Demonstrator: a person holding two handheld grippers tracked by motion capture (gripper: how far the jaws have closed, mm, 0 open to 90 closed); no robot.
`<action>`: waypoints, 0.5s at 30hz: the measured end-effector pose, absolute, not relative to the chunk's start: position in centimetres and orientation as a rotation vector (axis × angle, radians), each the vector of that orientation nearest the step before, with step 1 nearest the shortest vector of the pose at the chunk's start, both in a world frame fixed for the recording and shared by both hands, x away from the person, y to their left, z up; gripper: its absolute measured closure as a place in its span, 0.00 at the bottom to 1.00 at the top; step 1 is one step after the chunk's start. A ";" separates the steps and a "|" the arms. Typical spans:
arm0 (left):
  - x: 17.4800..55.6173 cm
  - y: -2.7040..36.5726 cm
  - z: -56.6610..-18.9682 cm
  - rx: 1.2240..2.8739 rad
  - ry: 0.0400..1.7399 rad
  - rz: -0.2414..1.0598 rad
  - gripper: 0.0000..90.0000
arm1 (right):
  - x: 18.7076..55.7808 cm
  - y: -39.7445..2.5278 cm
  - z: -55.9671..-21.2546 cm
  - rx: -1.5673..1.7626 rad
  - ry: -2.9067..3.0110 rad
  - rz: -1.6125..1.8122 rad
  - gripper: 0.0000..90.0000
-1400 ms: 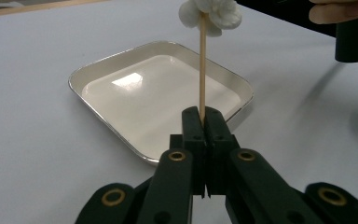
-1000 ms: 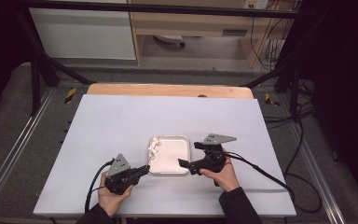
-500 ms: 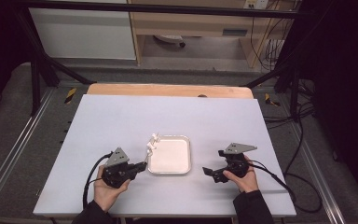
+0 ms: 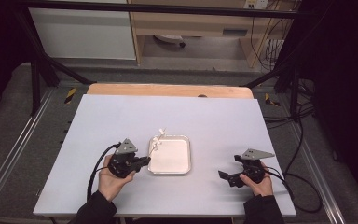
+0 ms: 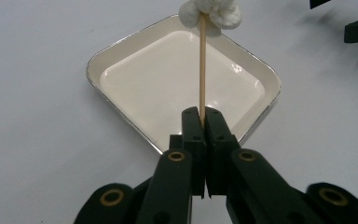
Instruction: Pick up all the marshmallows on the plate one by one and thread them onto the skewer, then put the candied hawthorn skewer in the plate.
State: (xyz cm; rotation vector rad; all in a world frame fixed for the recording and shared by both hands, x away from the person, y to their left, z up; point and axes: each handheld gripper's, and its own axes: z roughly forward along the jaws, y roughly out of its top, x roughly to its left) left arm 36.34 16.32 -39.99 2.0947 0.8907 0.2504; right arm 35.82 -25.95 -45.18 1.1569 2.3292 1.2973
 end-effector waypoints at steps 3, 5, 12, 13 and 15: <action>37.0 15.7 -39.8 2.123 0.912 0.249 0.99 | 35.6 -26.2 -45.5 1.142 2.339 1.285 0.01; 37.3 15.3 -39.8 2.137 0.925 0.238 0.99 | 35.4 -26.4 -45.6 1.140 2.343 1.261 0.01; 38.6 13.7 -40.2 2.212 0.960 0.231 0.99 | 35.2 -26.9 -45.7 1.136 2.343 1.260 0.01; 38.7 13.4 -40.3 2.217 0.968 0.236 0.99 | 35.2 -26.9 -45.8 1.139 2.341 1.263 0.01; 38.9 12.9 -40.6 2.232 0.980 0.241 0.99 | 35.1 -26.9 -45.8 1.139 2.346 1.259 0.01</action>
